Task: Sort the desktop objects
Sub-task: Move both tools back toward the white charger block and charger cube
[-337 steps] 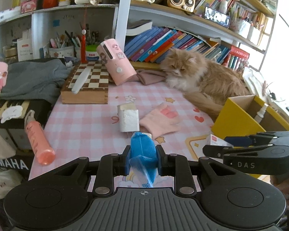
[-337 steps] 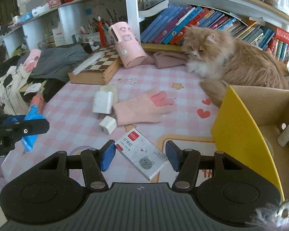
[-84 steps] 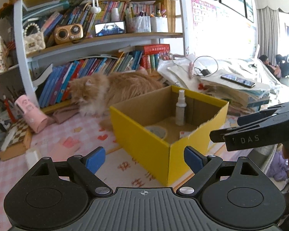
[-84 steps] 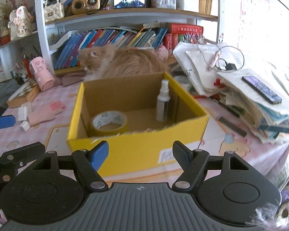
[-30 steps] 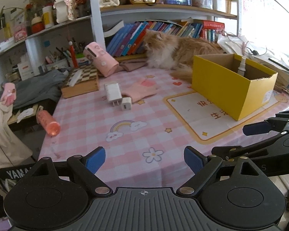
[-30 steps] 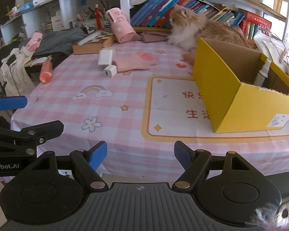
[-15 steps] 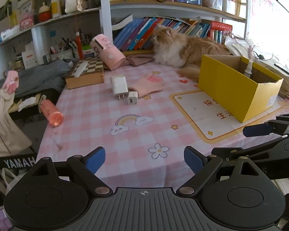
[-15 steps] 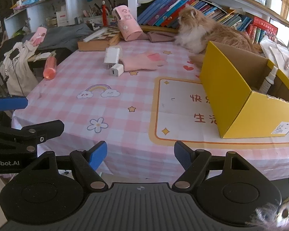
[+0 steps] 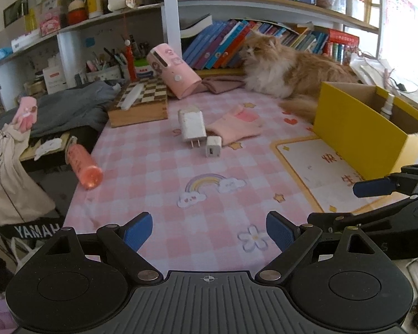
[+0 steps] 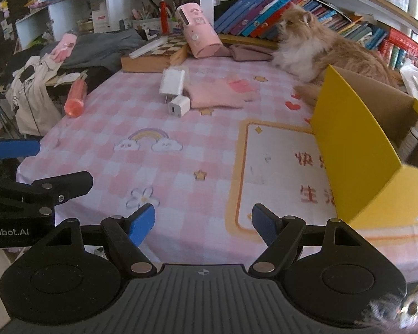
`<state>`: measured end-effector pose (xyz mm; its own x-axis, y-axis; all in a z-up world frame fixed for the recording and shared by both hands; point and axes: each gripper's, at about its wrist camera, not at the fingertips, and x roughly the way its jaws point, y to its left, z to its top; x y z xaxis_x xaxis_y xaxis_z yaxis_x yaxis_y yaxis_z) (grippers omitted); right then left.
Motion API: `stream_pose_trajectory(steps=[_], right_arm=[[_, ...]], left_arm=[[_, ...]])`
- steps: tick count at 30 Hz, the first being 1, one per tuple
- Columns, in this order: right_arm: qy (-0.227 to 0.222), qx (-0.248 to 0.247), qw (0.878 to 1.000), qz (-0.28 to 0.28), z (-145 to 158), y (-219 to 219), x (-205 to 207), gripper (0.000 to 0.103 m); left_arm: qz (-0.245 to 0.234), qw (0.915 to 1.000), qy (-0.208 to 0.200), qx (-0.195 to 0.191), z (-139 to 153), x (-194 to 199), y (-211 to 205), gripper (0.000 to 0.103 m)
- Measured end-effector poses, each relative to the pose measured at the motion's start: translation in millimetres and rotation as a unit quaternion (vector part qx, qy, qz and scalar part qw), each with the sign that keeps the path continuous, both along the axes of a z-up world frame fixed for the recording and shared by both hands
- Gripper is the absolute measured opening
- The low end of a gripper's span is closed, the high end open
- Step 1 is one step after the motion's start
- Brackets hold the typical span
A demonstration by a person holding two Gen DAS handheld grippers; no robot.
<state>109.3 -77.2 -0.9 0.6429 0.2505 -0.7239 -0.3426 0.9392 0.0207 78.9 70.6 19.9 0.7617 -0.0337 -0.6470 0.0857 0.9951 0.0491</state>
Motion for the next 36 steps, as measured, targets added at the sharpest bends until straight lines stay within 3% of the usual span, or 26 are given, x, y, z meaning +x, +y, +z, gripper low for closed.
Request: stream_pose_trajectory(steps=[24,36], right_arm=[[0.011,0.03,0.999,-0.003,-9.5,-5.7,127.2,0.075],[0.007,0.023,0.999,-0.023,-10.9,-12.6,172.0,0.075]], left_arm=[[0.044,0.999,0.003,-0.008,-1.5,123.9,4.1,0.091],[0.03,0.999,0.032,-0.004,-24.2,160.7,-4.6,0.081]])
